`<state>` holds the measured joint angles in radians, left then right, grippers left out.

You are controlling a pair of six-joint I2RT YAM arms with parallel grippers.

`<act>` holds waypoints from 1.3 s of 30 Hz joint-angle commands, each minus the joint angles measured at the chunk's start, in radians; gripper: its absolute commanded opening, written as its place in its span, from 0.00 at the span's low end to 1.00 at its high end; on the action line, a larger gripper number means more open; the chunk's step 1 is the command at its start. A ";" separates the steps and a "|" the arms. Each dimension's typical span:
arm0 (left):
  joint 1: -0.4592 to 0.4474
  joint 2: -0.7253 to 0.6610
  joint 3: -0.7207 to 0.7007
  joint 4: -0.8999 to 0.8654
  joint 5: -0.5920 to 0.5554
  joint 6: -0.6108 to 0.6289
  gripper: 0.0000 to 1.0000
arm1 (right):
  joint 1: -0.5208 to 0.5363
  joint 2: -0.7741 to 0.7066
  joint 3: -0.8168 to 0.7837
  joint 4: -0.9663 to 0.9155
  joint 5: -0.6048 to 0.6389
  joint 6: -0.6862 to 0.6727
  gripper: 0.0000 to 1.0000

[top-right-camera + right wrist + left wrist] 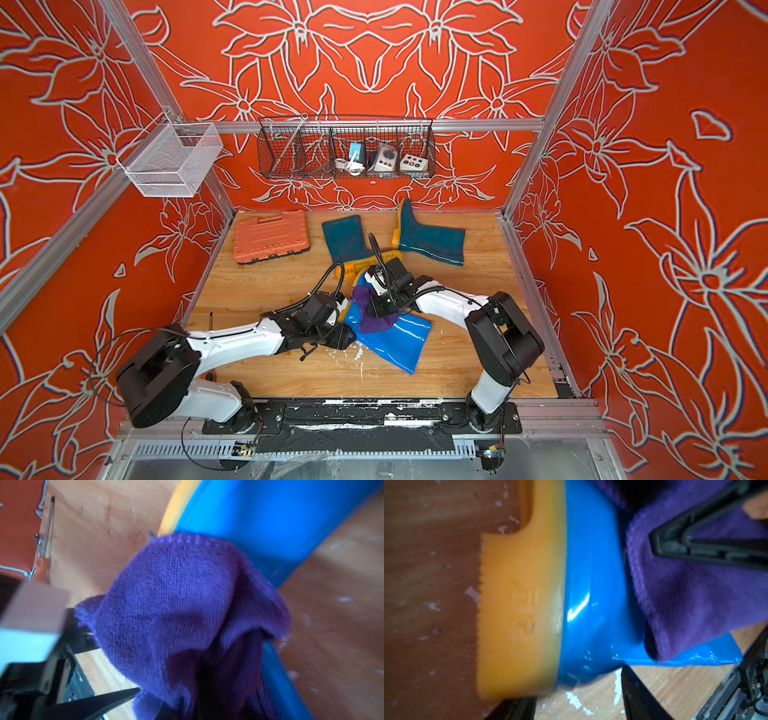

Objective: Wipe the rubber boots with a cloth
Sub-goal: Wipe the dirt off the rubber boot, then adjust the rubber boot at the center of the board.

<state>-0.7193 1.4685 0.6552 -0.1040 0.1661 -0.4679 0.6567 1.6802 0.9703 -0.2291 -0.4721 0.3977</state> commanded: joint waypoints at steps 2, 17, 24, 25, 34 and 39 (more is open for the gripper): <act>0.003 0.065 0.068 0.010 -0.006 -0.029 0.59 | -0.151 -0.033 -0.122 0.026 -0.009 0.041 0.00; 0.003 0.075 0.045 0.031 0.006 -0.073 0.56 | 0.057 -0.240 -0.222 0.105 0.095 0.191 0.00; 0.003 0.043 0.046 -0.008 -0.005 -0.072 0.55 | 0.047 -0.224 -0.318 0.006 0.201 0.159 0.00; 0.002 0.036 0.044 -0.015 -0.007 -0.069 0.55 | 0.022 -0.259 -0.354 -0.016 0.221 0.153 0.00; 0.006 -0.036 0.111 -0.116 -0.029 0.054 0.61 | -0.074 -0.693 -0.437 -0.193 0.332 0.146 0.00; 0.016 -0.015 0.164 -0.127 -0.021 0.129 0.65 | -0.074 -0.816 -0.432 -0.222 0.334 0.152 0.00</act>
<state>-0.7151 1.4487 0.7689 -0.2398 0.1551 -0.4179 0.5827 0.8932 0.5293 -0.3920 -0.1787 0.5415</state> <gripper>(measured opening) 0.652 0.108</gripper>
